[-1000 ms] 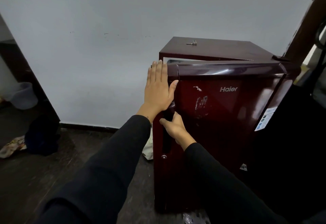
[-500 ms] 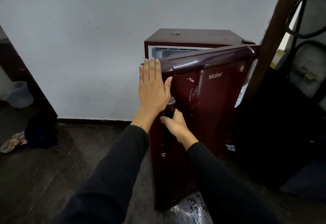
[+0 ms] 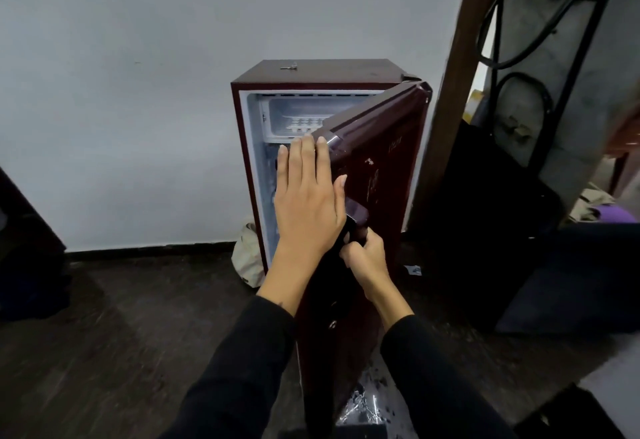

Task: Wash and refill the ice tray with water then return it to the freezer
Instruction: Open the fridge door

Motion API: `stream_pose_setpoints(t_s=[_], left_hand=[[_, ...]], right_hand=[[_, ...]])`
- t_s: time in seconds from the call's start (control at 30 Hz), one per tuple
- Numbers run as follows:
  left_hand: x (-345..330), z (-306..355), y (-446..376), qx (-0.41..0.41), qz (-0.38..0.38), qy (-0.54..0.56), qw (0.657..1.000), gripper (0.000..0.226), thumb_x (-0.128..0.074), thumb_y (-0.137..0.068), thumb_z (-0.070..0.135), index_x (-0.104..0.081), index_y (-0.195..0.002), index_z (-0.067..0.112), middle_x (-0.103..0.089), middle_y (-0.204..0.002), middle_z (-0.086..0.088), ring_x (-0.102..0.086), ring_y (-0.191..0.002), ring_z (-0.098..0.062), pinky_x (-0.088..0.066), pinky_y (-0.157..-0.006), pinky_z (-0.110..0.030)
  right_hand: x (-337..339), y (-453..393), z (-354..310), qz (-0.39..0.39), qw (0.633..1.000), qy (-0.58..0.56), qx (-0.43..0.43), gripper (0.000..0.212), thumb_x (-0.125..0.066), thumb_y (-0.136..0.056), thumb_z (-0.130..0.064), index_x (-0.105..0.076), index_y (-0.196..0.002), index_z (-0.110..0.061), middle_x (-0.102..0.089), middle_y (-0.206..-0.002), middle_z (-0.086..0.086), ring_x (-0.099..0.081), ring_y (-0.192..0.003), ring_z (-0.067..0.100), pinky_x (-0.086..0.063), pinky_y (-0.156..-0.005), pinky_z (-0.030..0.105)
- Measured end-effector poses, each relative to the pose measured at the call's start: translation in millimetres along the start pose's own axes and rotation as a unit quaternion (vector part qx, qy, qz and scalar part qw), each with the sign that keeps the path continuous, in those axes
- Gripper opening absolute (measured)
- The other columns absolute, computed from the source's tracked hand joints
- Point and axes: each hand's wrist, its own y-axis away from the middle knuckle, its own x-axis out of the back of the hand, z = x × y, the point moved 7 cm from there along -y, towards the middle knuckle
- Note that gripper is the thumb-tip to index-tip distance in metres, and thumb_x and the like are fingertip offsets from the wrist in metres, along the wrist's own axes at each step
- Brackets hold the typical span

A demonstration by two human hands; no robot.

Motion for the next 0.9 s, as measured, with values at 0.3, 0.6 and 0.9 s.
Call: stream_pose_setpoints(t_s=[0.3,0.6,0.9], left_hand=[[35,74,34,-0.038,0.013,0.184,0.982,0.053,-0.034,-0.097,0.026,-0.037,-0.143,0.000,-0.034,-0.152,-0.015,-0.021,-0.145,-0.027,-0.011,-0.121,-0.043],[-10,48,61,0.070,0.018,0.377,0.924,0.049,-0.028,-0.098,0.027,-0.043,-0.140,0.005,-0.045,-0.145,-0.008,-0.032,-0.139,-0.014,-0.030,-0.113,-0.049],[-89,42,56,0.086,-0.128,0.385,0.910,0.064,-0.018,-0.096,0.046,-0.035,-0.145,0.010,-0.037,-0.152,-0.006,-0.027,-0.143,-0.017,-0.016,-0.120,-0.041]], right_hand=[[83,33,9,0.174,0.983,-0.051,0.028,0.024,-0.048,-0.085,0.003,-0.063,-0.085,-0.016,-0.062,-0.071,0.002,-0.055,-0.061,0.013,-0.044,-0.052,0.024],[150,47,15,0.316,0.945,-0.074,0.024,0.027,-0.052,-0.088,-0.003,-0.070,-0.087,-0.023,-0.070,-0.087,0.001,-0.064,-0.085,0.017,-0.051,-0.077,0.033],[214,53,18,0.428,0.886,-0.169,-0.054,0.042,-0.037,-0.086,0.009,-0.070,-0.103,-0.008,-0.066,-0.085,0.007,-0.060,-0.073,0.019,-0.050,-0.057,0.024]])
